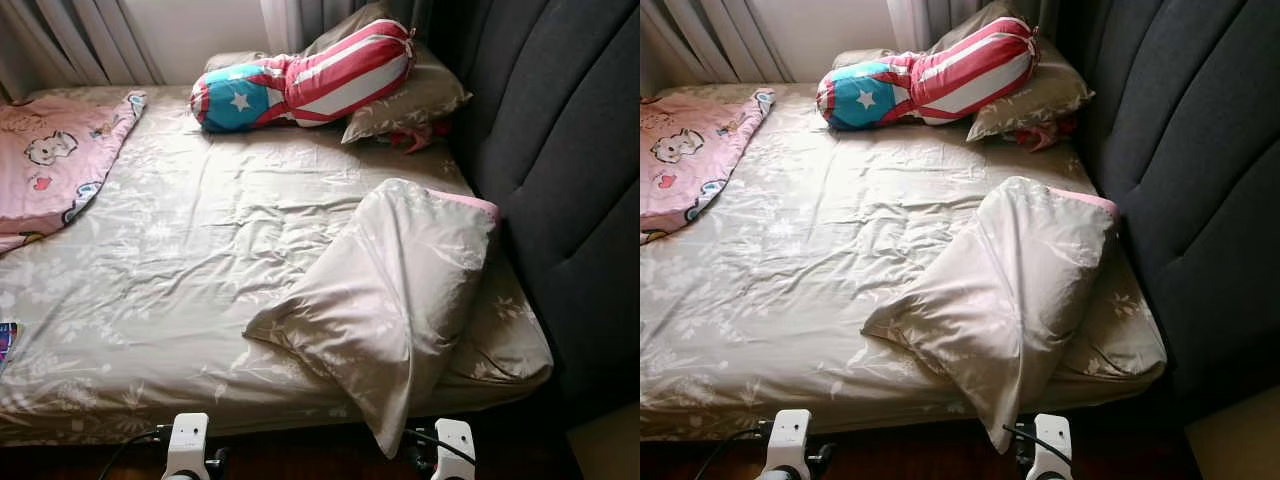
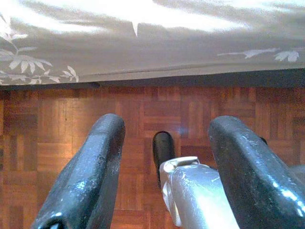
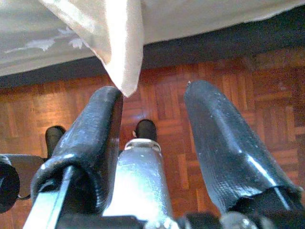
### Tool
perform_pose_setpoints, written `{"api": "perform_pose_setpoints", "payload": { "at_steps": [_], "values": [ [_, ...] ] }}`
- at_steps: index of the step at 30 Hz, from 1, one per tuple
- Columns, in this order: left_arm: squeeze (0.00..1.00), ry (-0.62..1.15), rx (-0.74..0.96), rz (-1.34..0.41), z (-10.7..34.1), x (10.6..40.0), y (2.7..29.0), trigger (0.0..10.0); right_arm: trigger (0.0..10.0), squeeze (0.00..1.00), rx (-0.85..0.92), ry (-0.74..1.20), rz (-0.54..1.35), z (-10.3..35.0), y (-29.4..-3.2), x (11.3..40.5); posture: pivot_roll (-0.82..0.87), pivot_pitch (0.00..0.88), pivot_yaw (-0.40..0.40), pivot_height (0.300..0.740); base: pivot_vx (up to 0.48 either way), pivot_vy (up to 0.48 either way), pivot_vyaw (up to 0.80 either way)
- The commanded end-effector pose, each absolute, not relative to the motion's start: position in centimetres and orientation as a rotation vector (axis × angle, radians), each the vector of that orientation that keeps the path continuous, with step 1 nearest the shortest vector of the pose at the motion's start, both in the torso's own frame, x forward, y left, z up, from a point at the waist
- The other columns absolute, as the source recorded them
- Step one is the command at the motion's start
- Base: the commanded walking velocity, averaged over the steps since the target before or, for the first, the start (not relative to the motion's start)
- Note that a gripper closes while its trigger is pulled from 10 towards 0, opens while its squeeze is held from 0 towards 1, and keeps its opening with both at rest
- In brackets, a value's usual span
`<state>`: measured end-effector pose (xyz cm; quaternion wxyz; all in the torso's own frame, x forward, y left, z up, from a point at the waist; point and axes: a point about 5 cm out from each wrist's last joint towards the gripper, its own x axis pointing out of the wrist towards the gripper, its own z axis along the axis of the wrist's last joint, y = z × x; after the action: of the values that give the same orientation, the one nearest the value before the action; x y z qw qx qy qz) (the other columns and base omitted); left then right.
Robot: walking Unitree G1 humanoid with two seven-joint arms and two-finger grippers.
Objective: Clean up the room
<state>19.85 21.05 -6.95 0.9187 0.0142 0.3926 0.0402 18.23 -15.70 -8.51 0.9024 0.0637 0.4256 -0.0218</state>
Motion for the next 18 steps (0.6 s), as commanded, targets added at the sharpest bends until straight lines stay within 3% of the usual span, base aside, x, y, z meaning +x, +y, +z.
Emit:
{"api": "perform_pose_setpoints", "payload": {
  "at_steps": [1,12,18],
  "values": [
    [0.00,0.842,0.036,0.084,-7.4,19.1,21.3,10.0,10.0,0.00,0.134,0.888,-0.044,-8.6,-15.6,17.9,0.06,0.111,-0.011,0.740,0.270,0.000,0.00],
    [0.00,0.840,0.035,0.082,-7.4,19.1,21.2,10.0,10.0,0.00,0.137,0.871,-0.038,-8.5,-15.5,18.2,0.06,0.100,-0.012,0.740,0.276,0.000,0.00],
    [0.00,0.834,0.030,0.084,-7.3,19.1,21.2,10.0,10.0,0.00,0.163,0.800,-0.045,-7.6,-15.3,19.9,0.06,0.100,-0.014,0.740,0.000,0.000,0.00]
  ]
}}
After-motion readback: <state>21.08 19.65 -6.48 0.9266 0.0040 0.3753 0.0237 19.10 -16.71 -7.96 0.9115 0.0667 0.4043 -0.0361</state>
